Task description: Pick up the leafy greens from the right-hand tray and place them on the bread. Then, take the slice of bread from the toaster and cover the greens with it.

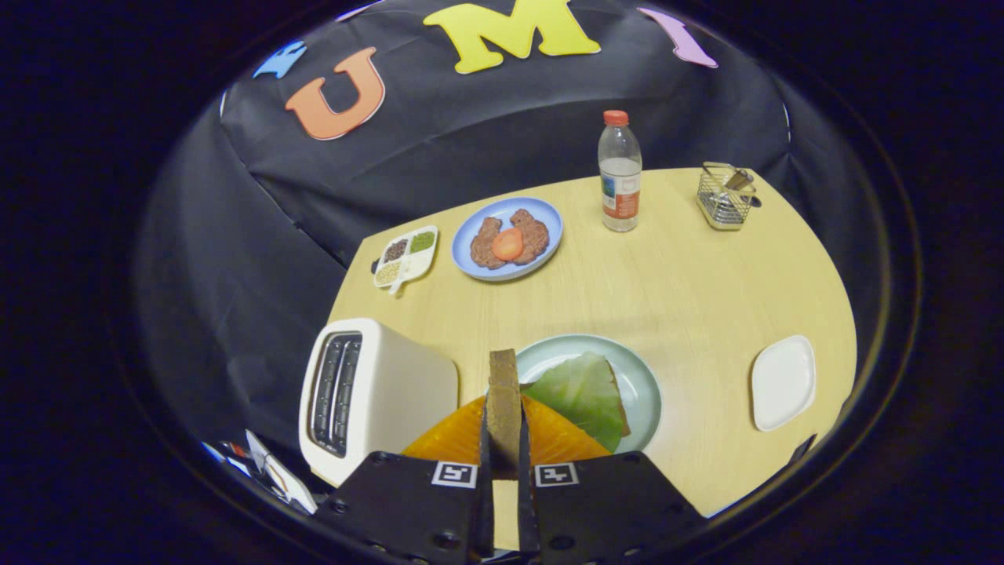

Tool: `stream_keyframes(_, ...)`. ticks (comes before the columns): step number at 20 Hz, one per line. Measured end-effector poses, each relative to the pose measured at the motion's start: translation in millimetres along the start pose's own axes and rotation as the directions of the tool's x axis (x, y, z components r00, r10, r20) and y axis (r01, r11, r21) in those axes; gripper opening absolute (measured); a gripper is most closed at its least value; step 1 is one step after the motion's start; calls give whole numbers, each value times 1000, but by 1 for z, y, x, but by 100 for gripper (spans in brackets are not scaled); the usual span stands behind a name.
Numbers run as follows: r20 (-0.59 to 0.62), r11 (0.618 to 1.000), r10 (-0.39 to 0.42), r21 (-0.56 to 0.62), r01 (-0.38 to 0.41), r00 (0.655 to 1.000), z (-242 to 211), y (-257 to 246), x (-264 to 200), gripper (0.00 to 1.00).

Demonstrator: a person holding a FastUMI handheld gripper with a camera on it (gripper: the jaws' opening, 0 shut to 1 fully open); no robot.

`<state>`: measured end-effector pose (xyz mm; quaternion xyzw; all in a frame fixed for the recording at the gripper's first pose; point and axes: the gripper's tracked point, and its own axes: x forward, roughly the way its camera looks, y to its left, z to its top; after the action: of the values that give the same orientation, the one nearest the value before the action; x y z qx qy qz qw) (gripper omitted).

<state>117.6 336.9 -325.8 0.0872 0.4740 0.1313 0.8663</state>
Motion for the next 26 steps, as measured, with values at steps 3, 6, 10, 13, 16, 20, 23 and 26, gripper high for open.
stream_keyframes(3,2,1000,-6,22,6,1000,-5,-4,16,12)
stream_keyframes(6,-1,998,-4,62,4,1000,-7,-13,27,12)
stream_keyframes(10,-17,994,-10,109,12,1000,-13,-31,41,12)
stream_keyframes(13,-29,993,-42,111,45,999,-16,-45,44,12)
stream_keyframes(16,-50,993,-57,103,62,997,-16,-57,50,12)
stream_keyframes(20,-84,989,-82,114,91,993,-24,-70,56,13)
stream_keyframes(23,-84,989,-97,103,106,992,-23,-80,59,16)
stream_keyframes(26,-85,986,-126,95,134,988,-20,-92,65,30)
